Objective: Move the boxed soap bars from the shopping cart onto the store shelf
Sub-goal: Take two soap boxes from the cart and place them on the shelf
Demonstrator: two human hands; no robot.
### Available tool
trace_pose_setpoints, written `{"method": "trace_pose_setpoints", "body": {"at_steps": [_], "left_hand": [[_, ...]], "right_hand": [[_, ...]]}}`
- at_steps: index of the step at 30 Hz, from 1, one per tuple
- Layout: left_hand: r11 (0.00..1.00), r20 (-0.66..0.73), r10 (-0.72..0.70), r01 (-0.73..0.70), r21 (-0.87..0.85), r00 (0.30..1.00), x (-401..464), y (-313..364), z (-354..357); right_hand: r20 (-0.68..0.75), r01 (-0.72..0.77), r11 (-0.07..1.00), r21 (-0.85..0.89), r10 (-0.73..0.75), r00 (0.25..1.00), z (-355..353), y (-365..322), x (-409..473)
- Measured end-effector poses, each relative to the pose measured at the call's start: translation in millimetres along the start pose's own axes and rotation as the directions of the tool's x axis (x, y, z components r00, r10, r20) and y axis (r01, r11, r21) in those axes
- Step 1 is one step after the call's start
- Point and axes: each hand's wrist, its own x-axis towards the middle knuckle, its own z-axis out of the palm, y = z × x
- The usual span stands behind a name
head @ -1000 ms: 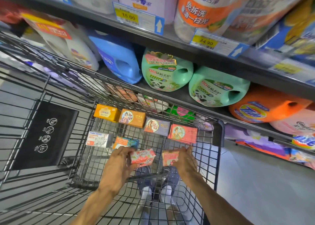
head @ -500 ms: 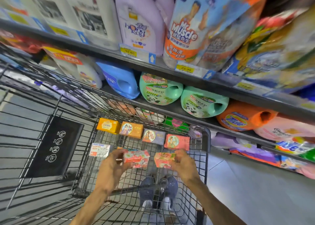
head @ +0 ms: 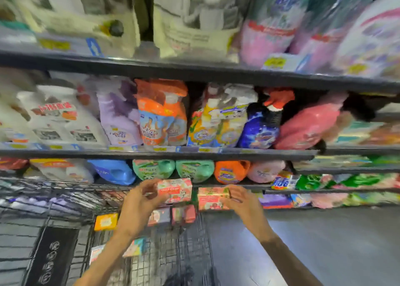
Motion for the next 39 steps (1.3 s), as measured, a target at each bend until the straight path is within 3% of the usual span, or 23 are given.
{"method": "trace_pose_setpoints", "body": {"at_steps": [9,17,22,26,34,39], "left_hand": [[0.949,0.283,0.289,-0.313,0.041,0.914,-2.2,161.9,128.2],[0.829,0.471,0.487,-0.559,0.015,0.735,-64.0,261.7,304.0],[0.790,0.506,0.563,-0.606,-0.094,0.654,-126.8,308.5,428.4],[0.728,0.560,0.619,-0.670,-0.145,0.551,-168.1,344.8,520.6],[0.667,0.651,0.649,-0.705,-0.240,0.394,-224.4,401.7,675.9],[0.670,0.687,0.646,-0.678,-0.302,0.332,-232.0,429.9,772.1]], "right_hand": [[-0.342,0.158,0.985,0.069,-0.126,0.931,-183.4,-58.4,-90.5],[-0.580,0.301,0.952,0.057,-0.214,0.786,-361.4,-58.3,-197.8],[-0.689,0.349,0.937,0.018,-0.241,0.683,-480.2,-37.7,-262.3],[-0.747,0.369,0.930,-0.012,-0.254,0.615,-566.3,-22.4,-315.7],[-0.855,0.355,0.930,-0.093,-0.257,0.451,-697.7,1.7,-399.9],[-0.897,0.325,0.939,-0.115,-0.239,0.373,-770.9,14.2,-421.6]]}}
